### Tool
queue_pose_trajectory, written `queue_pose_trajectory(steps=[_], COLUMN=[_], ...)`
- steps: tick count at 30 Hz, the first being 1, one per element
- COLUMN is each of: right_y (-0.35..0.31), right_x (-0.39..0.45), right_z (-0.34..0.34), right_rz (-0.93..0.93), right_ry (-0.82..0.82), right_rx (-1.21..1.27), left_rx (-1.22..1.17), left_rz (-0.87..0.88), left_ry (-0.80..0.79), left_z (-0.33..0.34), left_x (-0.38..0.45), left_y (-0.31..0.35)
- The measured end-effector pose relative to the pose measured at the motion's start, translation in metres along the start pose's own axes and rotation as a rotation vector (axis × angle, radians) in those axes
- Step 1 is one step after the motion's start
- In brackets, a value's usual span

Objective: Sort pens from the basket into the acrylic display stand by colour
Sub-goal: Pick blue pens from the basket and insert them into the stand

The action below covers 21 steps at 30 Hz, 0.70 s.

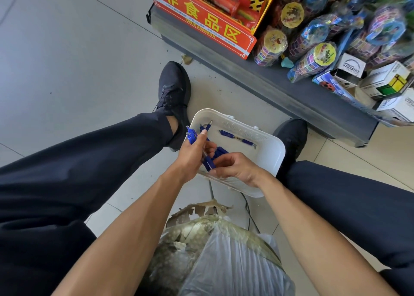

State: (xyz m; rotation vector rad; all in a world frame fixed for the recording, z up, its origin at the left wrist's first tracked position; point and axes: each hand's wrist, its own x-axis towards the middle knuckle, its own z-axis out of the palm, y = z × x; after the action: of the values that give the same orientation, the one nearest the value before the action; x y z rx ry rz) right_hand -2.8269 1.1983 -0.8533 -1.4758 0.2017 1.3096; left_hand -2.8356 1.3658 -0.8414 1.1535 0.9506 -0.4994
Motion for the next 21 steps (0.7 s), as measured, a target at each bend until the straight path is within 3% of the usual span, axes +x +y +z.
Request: queue_pose_trajectory(steps=[3, 5, 8, 12, 21], right_y=[0.01, 0.021, 0.035, 0.035, 0.031], right_x=[0.005, 0.013, 0.022, 0.03, 0.035], right_z=[-0.01, -0.016, -0.029, -0.031, -0.025], right_rz=[0.031, 0.07, 0.161, 0.277, 0.343], right_ry=[0.117, 0.291, 0.496, 0.426, 0.362], right_rx=[0.059, 0.028, -0.29, -0.614, -0.79], left_rx=[-0.075, -0.095, -0.029, -0.012, -0.059], left_rz=[-0.056, -0.057, -0.019, 0.014, -0.031], left_ry=[-0.013, -0.026, -0.008, -0.011, -0.018], left_z=[0.002, 0.002, 0.002, 0.003, 0.004], left_x=[0.0, -0.001, -0.002, -0.003, -0.001], left_y=[0.0, 0.001, 0.003, 0.002, 0.003])
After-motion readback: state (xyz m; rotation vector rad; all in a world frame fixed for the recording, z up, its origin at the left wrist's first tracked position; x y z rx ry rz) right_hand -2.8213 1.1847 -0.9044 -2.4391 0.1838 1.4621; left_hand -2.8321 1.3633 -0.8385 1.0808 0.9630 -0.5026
